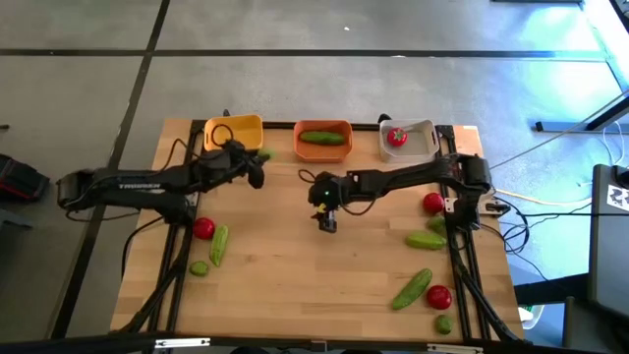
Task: Sort produce into baskets
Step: Put the lime into the yellow bin
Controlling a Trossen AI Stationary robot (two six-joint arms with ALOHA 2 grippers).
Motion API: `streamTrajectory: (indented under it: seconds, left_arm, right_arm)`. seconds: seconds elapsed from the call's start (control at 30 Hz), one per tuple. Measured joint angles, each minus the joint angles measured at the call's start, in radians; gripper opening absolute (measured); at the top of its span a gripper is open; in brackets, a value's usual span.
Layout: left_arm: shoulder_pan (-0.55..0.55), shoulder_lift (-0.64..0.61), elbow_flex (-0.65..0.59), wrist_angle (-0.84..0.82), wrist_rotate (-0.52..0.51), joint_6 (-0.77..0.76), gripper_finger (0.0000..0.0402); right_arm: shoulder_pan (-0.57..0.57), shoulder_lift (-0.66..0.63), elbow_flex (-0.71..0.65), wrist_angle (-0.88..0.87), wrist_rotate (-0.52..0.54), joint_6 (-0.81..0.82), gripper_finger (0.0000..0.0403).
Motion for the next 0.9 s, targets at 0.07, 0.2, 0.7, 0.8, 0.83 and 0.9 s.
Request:
streamTrajectory:
  seconds: [0.07, 0.2, 0.7, 0.8, 0.83, 0.9]
  left_arm:
    - [0.034, -0.005, 0.0, -0.038, -0.016, 0.026, 0.0154]
    - [0.1, 0.001, 0.0, -0.071, -0.061, 0.082, 0.0154]
    - [0.318, 0.133, -0.002, -0.074, -0.14, 0.098, 0.0155]
    - [0.346, 0.178, -0.002, -0.07, -0.14, 0.081, 0.0155]
    - [0.356, 0.191, -0.002, -0.07, -0.14, 0.076, 0.0155]
    - [0.371, 0.216, -0.002, -0.07, -0.14, 0.073, 0.0155]
  right_arm:
    - [-0.002, 0.015, 0.0, 0.012, -0.013, 0.014, 0.0253]
    - [-0.005, 0.035, 0.0, 0.022, -0.04, 0.031, 0.0253]
    - [-0.004, 0.035, -0.001, 0.043, -0.041, 0.029, 0.0253]
    - [-0.004, 0.035, -0.001, 0.043, -0.041, 0.029, 0.0253]
    - [-0.004, 0.035, -0.001, 0.043, -0.041, 0.029, 0.0253]
    - [-0.004, 0.035, -0.001, 0.043, -0.041, 0.029, 0.0253]
